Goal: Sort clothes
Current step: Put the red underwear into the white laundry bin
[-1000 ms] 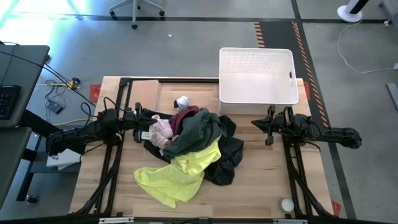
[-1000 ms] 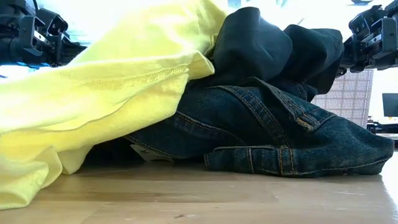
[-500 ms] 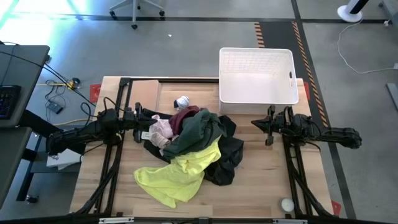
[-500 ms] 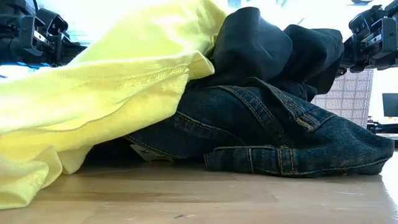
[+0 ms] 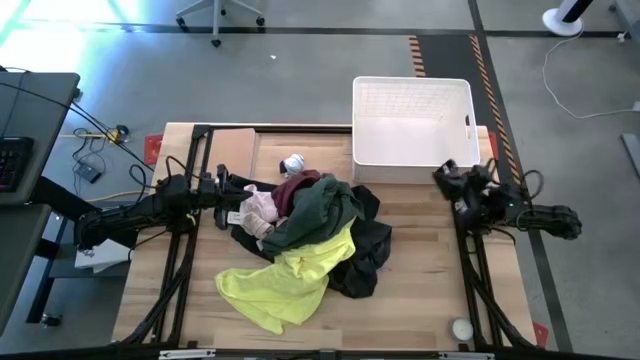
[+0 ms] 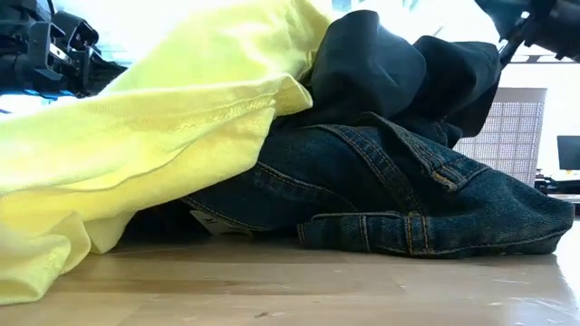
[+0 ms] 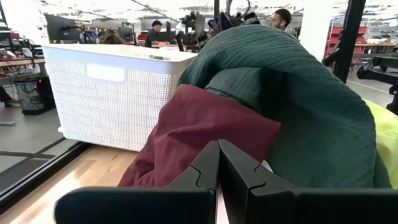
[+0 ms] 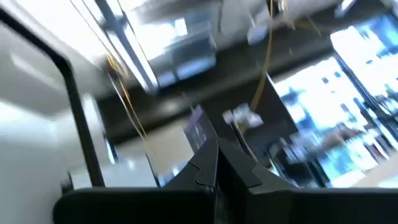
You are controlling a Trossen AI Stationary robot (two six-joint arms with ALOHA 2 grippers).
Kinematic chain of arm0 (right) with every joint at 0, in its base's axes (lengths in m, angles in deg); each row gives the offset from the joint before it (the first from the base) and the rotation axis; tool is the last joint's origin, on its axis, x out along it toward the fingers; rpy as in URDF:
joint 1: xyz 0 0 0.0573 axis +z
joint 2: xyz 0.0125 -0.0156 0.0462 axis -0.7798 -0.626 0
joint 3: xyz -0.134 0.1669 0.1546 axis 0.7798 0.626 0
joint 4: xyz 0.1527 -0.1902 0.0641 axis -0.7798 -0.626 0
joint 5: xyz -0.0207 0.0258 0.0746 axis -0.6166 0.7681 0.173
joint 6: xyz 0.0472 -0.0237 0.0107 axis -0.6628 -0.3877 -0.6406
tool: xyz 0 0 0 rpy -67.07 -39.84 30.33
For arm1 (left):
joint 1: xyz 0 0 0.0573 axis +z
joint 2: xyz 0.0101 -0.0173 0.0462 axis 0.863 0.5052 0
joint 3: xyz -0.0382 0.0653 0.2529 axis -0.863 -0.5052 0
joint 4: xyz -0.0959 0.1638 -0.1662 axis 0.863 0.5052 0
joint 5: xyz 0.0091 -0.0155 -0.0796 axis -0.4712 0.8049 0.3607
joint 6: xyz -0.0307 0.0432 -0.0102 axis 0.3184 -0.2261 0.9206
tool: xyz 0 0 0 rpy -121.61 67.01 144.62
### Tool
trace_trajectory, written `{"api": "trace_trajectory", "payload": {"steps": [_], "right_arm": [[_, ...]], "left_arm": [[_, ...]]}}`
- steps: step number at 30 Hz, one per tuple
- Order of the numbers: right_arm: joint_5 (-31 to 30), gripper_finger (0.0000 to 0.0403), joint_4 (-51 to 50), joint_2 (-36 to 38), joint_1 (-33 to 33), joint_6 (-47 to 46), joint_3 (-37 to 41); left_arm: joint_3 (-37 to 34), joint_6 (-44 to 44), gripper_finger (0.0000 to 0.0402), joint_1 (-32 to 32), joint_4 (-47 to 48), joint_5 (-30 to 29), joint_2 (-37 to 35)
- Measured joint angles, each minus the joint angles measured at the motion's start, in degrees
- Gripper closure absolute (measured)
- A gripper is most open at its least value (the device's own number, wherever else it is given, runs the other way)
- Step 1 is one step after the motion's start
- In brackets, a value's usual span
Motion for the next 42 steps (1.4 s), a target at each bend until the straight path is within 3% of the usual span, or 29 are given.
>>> {"api": "trace_trajectory", "payload": {"steps": [4, 11, 20, 25, 32, 42], "right_arm": [[1.76, 0.0402, 8.02, -2.08, 0.12, 2.18, -0.12], [2.22, 0.0402, 8.21, -12.08, 0.22, 8.68, -5.42], [20.88, 0.0402, 12.24, -32.89, 2.06, 15.2, -19.17], [21.56, 0.0402, 11.04, -46.2, 5.91, 18.69, -29.4], [19.61, 0.0402, 5.78, -62.5, 8.21, 18.98, -44.38], [19.65, 0.0402, -25.57, -78.61, 8.9, 24.46, -68.77]], "left_arm": [[0.0, 0.0, 0.0398, 0.0, -0.1, 0.0, 0.0], [0.0, 0.0, 0.0398, 0.0, -3.66, -0.06, 0.02], [0.0, 5.39, 0.0398, 0.0, -4.47, 0.01, 0.0], [0.0, 10.04, 0.0398, 0.0, -4.44, 0.03, 0.0], [0.0, 11.06, 0.0398, 0.0, -4.44, 0.05, 0.0], [0.0, 7.61, 0.0398, 0.0, -10.02, -1.31, 0.0]]}}
